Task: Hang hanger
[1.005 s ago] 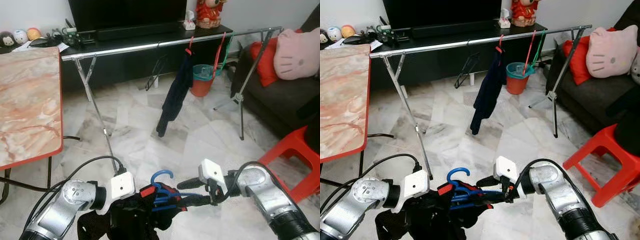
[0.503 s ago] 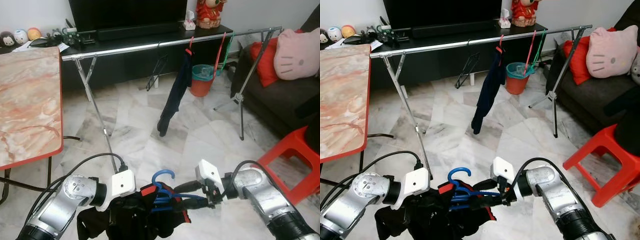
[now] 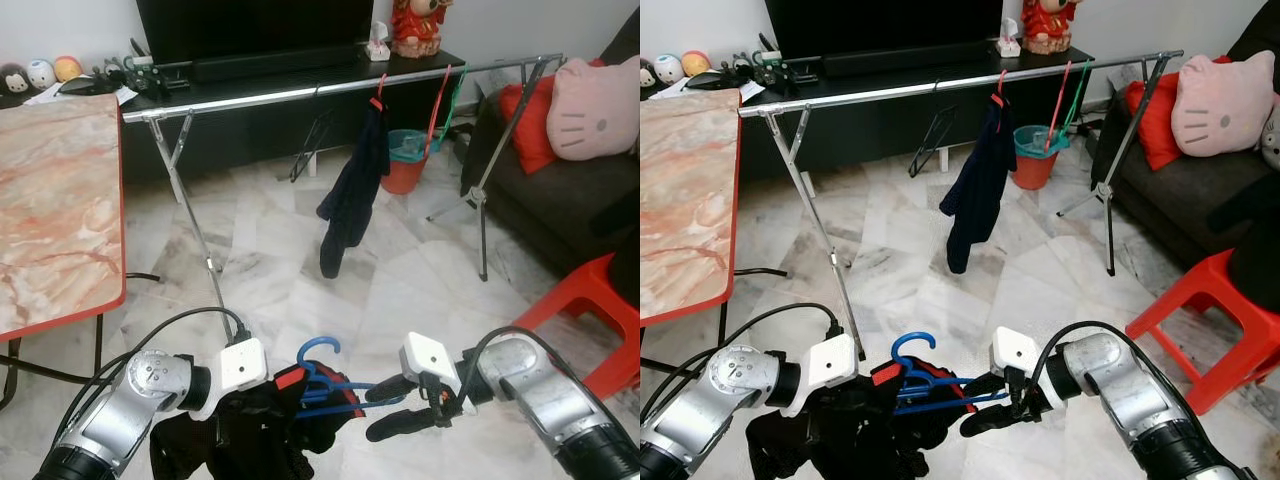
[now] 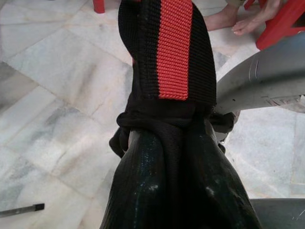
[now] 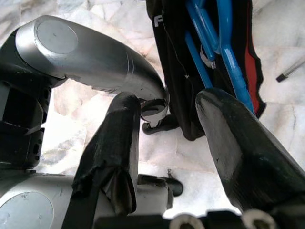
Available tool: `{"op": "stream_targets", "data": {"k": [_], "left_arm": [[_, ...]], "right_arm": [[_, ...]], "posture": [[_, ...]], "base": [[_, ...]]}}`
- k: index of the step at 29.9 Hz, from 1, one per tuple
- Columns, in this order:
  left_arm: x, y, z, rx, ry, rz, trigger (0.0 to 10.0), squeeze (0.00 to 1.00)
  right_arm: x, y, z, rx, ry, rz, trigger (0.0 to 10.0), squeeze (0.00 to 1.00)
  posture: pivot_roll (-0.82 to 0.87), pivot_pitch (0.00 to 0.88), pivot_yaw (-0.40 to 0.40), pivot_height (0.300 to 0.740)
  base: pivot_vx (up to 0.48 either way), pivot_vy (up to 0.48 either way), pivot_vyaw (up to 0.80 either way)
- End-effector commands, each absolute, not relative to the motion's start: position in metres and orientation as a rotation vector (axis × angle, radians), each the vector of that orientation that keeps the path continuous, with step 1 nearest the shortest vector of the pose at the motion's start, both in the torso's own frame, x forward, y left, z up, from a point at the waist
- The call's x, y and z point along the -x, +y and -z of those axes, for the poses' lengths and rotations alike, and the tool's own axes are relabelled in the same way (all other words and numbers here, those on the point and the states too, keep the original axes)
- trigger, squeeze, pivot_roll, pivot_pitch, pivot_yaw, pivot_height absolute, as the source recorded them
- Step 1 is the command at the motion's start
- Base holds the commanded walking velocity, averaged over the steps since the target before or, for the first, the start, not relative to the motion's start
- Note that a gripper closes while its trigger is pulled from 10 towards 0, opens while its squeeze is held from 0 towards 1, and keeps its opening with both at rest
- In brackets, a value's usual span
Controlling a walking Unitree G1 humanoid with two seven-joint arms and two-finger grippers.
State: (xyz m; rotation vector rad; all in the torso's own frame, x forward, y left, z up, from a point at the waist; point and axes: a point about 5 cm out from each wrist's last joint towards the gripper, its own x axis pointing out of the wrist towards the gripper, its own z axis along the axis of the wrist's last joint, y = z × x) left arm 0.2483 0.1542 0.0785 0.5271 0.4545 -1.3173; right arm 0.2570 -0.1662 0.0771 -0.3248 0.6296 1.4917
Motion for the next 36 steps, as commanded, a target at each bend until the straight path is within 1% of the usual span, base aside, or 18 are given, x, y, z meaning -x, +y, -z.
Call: {"op": "stream_targets", "data": {"k": [1, 4, 15, 20, 22, 26, 28, 32, 36], "left_arm": [[-0.25, 0.152, -0.084, -0.533, 0.419, 1.322, 10.0, 0.0], [-0.249, 0.151, -0.085, -0.525, 0.415, 1.331, 10.0, 0.0], [-0.251, 0.15, -0.088, -0.535, 0.399, 1.331, 10.0, 0.0], [-0.25, 0.148, -0.09, -0.529, 0.393, 1.341, 10.0, 0.0], [-0.249, 0.147, -0.09, -0.526, 0.39, 1.345, 10.0, 0.0], [-0.249, 0.145, -0.091, -0.522, 0.386, 1.352, 10.0, 0.0], [-0.249, 0.145, -0.091, -0.522, 0.386, 1.351, 10.0, 0.0], [-0.249, 0.142, -0.091, -0.517, 0.382, 1.36, 10.0, 0.0], [-0.249, 0.141, -0.091, -0.513, 0.382, 1.366, 10.0, 0.0]], "right_arm": [[-0.264, -0.17, -0.076, 0.391, 0.625, -1.44, 10.0, 0.0], [-0.269, -0.173, -0.071, 0.427, 0.646, -1.371, 10.0, 0.0], [-0.267, -0.17, -0.057, 0.426, 0.669, -1.365, 10.0, 0.0], [-0.269, -0.17, -0.052, 0.468, 0.668, -1.336, 10.0, 0.0], [-0.271, -0.171, -0.051, 0.487, 0.661, -1.321, 10.0, 0.0], [-0.279, -0.168, -0.057, 0.447, 0.588, -1.278, 10.0, 0.0], [-0.279, -0.168, -0.058, 0.445, 0.582, -1.278, 10.0, 0.0], [-0.284, -0.169, -0.057, 0.482, 0.561, -1.239, 10.0, 0.0], [-0.29, -0.167, -0.063, 0.448, 0.507, -1.217, 10.0, 0.0]], "posture": [[0.0, 0.0, -0.01, 0.74], [0.0, 0.0, -0.013, 0.74], [0.01, 0.0, -0.02, 0.74], [0.01, 0.0, -0.022, 0.74], [0.01, 0.0, -0.022, 0.74], [0.01, 0.0, -0.019, 0.74], [0.01, 0.0, -0.019, 0.74], [0.01, 0.0, -0.018, 0.74], [0.01, 0.0, -0.019, 0.74]], "base": [[0.0, 0.0, 0.0], [0.0, 0.0, 0.0], [0.0, 0.0, 0.0], [0.0, 0.0, 0.0], [0.0, 0.0, 0.0], [0.0, 0.0, 0.0], [0.0, 0.0, 0.0], [0.0, 0.0, 0.0], [0.0, 0.0, 0.0]]}}
